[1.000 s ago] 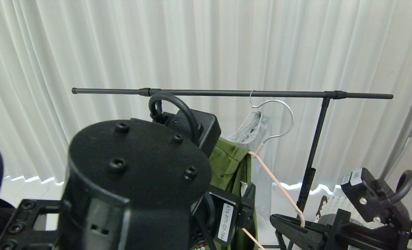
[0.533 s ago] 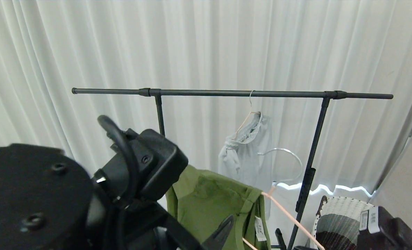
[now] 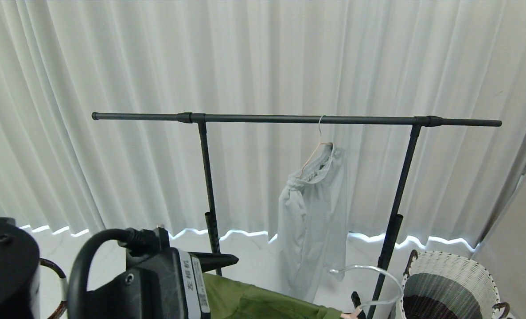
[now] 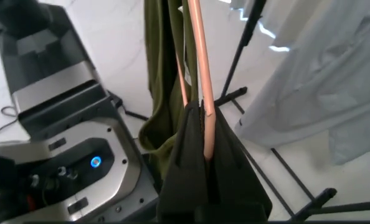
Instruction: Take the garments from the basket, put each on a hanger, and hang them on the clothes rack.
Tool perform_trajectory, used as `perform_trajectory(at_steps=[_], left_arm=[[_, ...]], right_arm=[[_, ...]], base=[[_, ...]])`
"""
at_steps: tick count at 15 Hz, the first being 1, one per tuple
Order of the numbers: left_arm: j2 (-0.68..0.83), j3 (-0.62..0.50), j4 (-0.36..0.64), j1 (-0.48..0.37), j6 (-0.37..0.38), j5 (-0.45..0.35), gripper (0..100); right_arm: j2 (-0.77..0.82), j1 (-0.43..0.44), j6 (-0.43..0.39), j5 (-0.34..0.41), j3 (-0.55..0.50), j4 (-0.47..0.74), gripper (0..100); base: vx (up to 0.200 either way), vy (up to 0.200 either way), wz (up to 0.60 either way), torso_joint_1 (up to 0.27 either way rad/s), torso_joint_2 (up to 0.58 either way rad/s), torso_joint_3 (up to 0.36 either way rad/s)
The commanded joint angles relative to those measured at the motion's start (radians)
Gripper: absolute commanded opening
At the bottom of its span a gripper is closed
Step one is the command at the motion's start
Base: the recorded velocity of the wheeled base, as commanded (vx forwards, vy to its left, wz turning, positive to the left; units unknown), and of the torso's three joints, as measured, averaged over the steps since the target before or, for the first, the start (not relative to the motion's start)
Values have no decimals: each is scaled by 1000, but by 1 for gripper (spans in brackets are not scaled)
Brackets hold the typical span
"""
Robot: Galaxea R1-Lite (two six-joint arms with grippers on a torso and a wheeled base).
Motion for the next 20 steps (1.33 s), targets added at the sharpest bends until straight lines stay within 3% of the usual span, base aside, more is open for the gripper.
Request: perform_trajectory(at_steps=[1, 4, 8, 11, 16, 17, 20], left_arm=[[12, 27, -7, 3, 29, -6, 100], [9, 90, -9, 0, 51, -69, 100], [31, 143, -9, -2, 111, -78, 100], [75, 145, -9, -2, 118, -114, 100], [87, 146, -9, -2, 120, -117, 100], [87, 145, -9, -2, 120, -117, 0], [87, 146, -9, -2, 120, -117, 0]], right_arm=[[2, 29, 0, 4, 3, 16, 0], [2, 38, -8, 60, -5, 37, 0], [9, 83, -16, 60, -10, 50, 0], [23, 127, -16, 58, -10, 51, 0], [26, 127, -16, 53, -19, 51, 0], [26, 127, -14, 52, -19, 51, 0], [23, 124, -11, 47, -19, 47, 0]], base=[[0, 0, 0, 0, 0, 0], [0, 0, 0, 0, 0, 0], [0, 0, 0, 0, 0, 0], [0, 0, 0, 0, 0, 0], [0, 0, 0, 0, 0, 0], [0, 0, 0, 0, 0, 0], [0, 0, 0, 0, 0, 0]])
